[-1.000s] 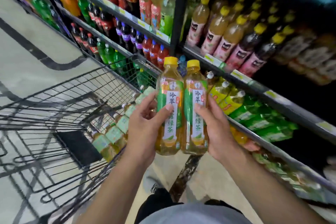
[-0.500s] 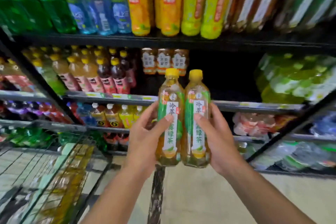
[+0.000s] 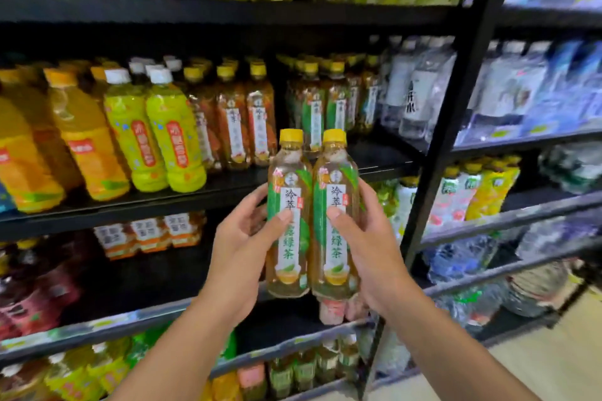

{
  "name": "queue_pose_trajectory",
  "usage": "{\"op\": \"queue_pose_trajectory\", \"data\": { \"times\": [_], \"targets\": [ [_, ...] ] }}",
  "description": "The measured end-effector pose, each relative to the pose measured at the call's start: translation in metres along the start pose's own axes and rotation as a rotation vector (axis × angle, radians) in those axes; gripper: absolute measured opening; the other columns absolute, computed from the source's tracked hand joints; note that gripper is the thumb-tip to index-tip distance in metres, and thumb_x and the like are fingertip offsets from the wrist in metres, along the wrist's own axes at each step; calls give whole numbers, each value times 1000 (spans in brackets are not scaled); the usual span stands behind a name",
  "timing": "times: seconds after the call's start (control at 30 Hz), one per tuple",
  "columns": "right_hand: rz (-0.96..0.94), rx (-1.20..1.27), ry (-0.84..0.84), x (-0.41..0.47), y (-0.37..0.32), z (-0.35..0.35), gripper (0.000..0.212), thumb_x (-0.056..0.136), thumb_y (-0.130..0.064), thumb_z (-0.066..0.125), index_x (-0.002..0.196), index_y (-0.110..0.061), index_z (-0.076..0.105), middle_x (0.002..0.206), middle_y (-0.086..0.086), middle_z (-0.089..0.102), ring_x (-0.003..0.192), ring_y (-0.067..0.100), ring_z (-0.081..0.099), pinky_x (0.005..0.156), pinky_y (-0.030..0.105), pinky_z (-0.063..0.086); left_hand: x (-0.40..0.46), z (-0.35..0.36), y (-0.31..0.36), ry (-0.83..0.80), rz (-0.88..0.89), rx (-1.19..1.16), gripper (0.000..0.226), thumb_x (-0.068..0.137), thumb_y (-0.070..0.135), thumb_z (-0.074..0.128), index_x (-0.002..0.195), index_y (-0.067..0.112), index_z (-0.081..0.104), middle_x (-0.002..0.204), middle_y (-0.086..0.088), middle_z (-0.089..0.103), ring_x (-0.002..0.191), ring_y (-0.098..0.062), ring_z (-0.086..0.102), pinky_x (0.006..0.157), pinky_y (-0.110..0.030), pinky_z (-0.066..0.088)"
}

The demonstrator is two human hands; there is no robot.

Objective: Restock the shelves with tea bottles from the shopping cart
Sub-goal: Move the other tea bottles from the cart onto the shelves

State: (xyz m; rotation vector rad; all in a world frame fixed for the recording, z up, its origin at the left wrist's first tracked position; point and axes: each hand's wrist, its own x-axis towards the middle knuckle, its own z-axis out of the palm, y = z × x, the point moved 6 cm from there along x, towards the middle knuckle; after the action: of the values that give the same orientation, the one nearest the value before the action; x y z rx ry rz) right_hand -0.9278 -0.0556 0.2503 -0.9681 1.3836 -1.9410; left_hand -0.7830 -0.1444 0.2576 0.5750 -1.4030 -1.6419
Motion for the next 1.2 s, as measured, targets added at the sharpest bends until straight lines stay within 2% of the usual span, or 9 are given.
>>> {"op": "queue_pose_trajectory", "data": {
  "times": [0.17,0.3,0.57,0.73,0.83,0.93,1.03,1.1,1.2],
  "targets": [
    [-84,-53,38,65,-6,-21,52,96,-18,67,139,-41,48,122,-10,71,115,14,68,98,50,55,76,26,-7,-80,49,18,45,92,4,67,135,18,62,115,1,76,109,-14,71,82,-27,60],
    [-158,-166,29,124,-18,-27,63,94,-16,71,145,-38,42,122,-16,69,114,6,67,95,39,57,135,34,-9,-53,92,36,49,92,6,69,137,22,58,114,4,76,108,-9,71,82,-27,61],
    [-317,-344,154,210,-22,-39,78,87,-30,80,150,-42,34,144,-25,49,134,0,48,113,39,45,201,51,-13,0,237,128,54,92,8,71,138,31,54,123,10,72,120,-6,64,95,-36,57],
    [-335,-264,199,229,-1,-48,84,89,-12,77,153,-38,28,134,-35,48,122,-18,49,97,7,45,209,68,-23,33,321,318,55,97,14,64,140,44,48,132,30,61,126,9,54,106,-29,50],
    [-305,-259,136,233,10,-55,91,90,-7,74,154,-45,22,133,-45,42,122,-24,44,91,-1,39,210,74,-32,48,324,345,60,98,22,61,154,32,40,143,21,58,133,2,52,109,-31,49],
    [-297,-287,66,229,20,-62,100,89,-5,75,150,-58,16,143,-43,38,134,-18,39,103,7,39,210,72,-37,114,336,350,65,95,22,63,155,27,40,145,12,59,135,-7,54,109,-42,50],
    [-278,-276,32,228,29,-69,100,88,-6,77,153,-55,19,149,-32,42,138,-8,42,112,28,43,204,75,-39,204,372,411,60,98,10,63,149,35,45,135,16,65,128,-5,59,104,-37,54],
    [-273,-266,22,229,29,-69,96,87,-6,78,156,-46,25,146,-30,47,134,-8,46,110,27,46,201,74,-41,275,395,461,61,96,8,66,142,43,47,127,23,68,124,-2,61,100,-31,55],
    [-253,-259,-2,232,29,-70,86,84,-11,81,152,-39,36,134,-33,54,127,-10,51,101,13,47,199,68,-43,325,372,565,66,92,14,72,137,55,46,129,29,64,129,-2,57,108,-42,50]
  ]
}}
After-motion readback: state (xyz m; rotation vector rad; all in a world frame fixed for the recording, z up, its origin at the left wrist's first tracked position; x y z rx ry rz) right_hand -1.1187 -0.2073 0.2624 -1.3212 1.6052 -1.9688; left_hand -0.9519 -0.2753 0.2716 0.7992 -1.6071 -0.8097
